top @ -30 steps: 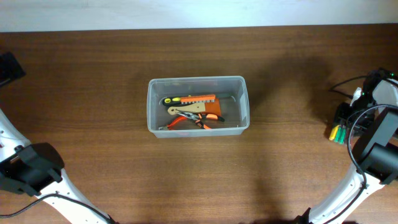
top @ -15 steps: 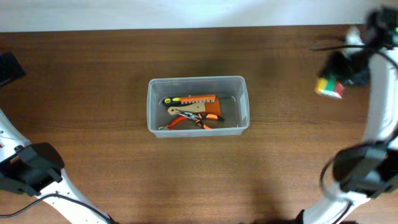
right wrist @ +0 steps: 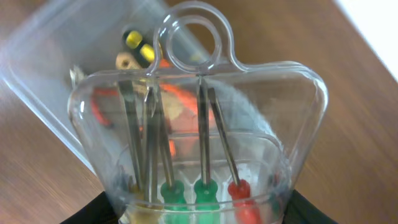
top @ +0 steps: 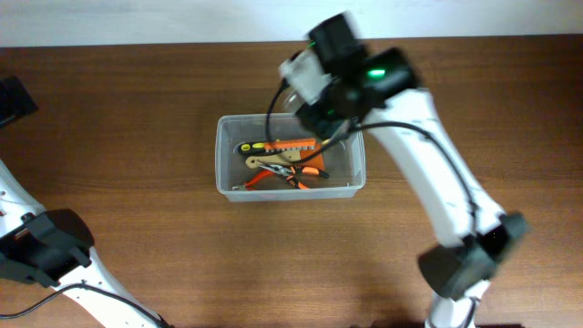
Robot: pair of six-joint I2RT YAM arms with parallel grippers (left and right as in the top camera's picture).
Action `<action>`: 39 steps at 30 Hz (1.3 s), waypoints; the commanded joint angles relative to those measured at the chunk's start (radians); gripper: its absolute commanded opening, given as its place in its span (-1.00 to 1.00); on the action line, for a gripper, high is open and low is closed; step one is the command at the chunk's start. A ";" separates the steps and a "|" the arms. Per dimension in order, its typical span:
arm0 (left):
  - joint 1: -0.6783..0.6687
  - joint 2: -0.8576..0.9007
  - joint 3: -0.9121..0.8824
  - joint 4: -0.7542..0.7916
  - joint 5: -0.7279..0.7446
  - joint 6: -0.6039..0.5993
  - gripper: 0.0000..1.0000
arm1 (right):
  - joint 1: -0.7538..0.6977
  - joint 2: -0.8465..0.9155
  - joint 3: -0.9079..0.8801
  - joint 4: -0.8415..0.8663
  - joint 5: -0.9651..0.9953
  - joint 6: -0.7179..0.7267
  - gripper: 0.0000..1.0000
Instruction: Pack container
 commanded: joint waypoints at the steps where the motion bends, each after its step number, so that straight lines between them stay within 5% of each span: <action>1: 0.005 -0.006 0.003 -0.001 0.010 -0.013 0.98 | 0.016 0.108 -0.012 0.007 0.036 -0.134 -0.43; 5: 0.005 -0.006 0.003 -0.001 0.010 -0.013 0.98 | 0.015 0.225 -0.012 -0.010 0.036 -0.133 -0.42; 8: 0.005 -0.006 0.003 -0.001 0.010 -0.013 0.98 | 0.018 0.270 -0.012 -0.029 0.035 -0.129 0.12; 11: 0.005 -0.006 0.003 -0.001 0.010 -0.013 0.98 | 0.026 0.266 -0.011 -0.033 0.038 -0.107 0.97; 28: 0.005 -0.006 0.003 -0.001 0.010 -0.013 0.98 | 0.024 0.050 0.406 -0.375 0.197 0.453 0.97; 29: 0.005 -0.006 0.003 -0.001 0.010 -0.013 0.98 | 0.024 0.035 0.433 -0.393 0.198 0.451 0.89; 30: 0.005 -0.006 0.003 -0.001 0.010 -0.013 0.98 | 0.025 0.013 0.447 -0.389 0.212 0.451 0.40; 31: 0.005 -0.006 0.003 -0.001 0.010 -0.013 0.98 | 0.025 -0.010 0.449 -0.392 0.226 0.451 0.18; 39: 0.005 -0.006 0.003 -0.001 0.010 -0.013 0.98 | 0.024 -0.217 0.449 -0.319 0.394 0.451 0.15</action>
